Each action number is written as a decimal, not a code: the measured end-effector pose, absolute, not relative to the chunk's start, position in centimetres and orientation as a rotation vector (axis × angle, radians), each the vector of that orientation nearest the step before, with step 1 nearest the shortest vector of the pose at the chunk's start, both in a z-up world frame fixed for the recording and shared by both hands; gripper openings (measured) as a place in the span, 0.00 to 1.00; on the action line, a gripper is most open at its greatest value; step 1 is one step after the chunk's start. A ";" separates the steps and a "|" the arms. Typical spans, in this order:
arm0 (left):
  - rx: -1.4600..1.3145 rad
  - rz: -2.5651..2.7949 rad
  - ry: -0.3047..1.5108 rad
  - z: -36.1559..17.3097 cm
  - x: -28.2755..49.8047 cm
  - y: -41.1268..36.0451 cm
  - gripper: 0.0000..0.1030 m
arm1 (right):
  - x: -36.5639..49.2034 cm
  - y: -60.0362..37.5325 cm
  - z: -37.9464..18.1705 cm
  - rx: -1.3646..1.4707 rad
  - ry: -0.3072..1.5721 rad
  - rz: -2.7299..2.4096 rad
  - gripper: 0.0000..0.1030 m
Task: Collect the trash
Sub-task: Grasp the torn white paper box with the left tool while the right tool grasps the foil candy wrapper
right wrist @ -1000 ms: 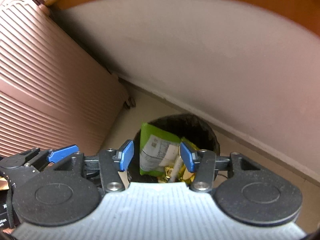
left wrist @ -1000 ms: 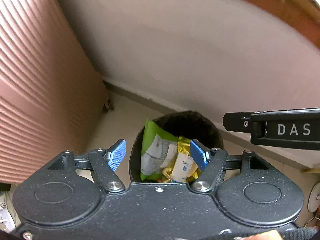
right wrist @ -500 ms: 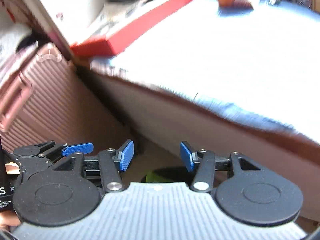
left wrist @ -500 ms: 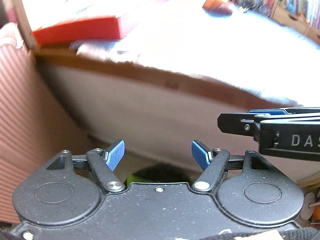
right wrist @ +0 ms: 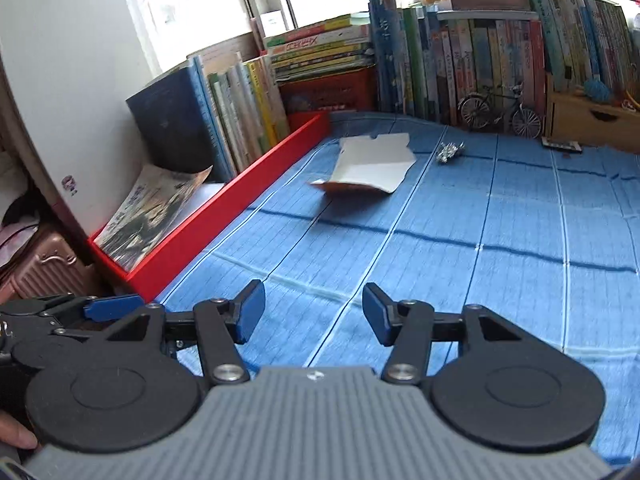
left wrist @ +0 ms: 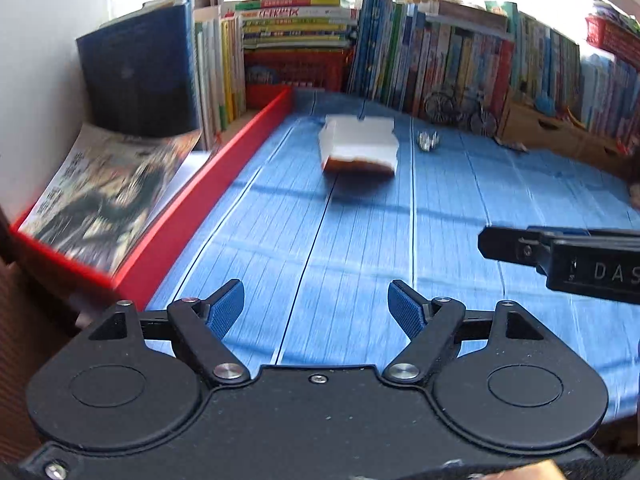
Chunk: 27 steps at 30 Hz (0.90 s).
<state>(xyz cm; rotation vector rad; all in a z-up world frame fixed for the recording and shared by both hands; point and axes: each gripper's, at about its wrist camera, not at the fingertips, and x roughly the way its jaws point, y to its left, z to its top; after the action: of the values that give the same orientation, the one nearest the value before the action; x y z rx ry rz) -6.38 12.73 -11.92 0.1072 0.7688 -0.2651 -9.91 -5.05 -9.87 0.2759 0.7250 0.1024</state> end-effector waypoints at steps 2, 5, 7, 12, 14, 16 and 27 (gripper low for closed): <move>0.086 -0.257 0.751 -11.6 -3.8 11.3 0.76 | -8.1 -7.3 -9.8 0.269 0.717 0.090 0.66; 0.025 -0.241 0.752 -12.2 0.3 9.7 0.77 | -5.1 -10.0 -10.0 0.257 0.710 0.073 0.66; -0.028 -0.227 0.764 -13.2 3.3 8.7 0.77 | -3.2 -11.8 -10.7 0.261 0.711 0.055 0.66; -0.147 -0.152 0.808 -16.1 9.5 6.7 0.76 | 2.0 -15.5 -12.8 0.261 0.724 0.006 0.66; -0.185 -0.112 0.822 -17.3 11.5 5.8 0.76 | 4.1 -16.7 -13.7 0.252 0.722 -0.015 0.66; -0.208 -0.064 0.833 -18.5 13.3 5.2 0.75 | 6.3 -17.9 -14.6 0.245 0.721 -0.029 0.66; -0.312 0.081 0.892 -23.4 17.8 4.7 0.55 | 16.9 -20.4 -19.7 0.232 0.733 -0.073 0.70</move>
<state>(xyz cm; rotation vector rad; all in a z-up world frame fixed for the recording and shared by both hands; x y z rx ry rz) 17.79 4.70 -23.39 -0.3115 0.8924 0.0808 16.86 -20.39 -19.73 0.2316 0.7335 -0.0727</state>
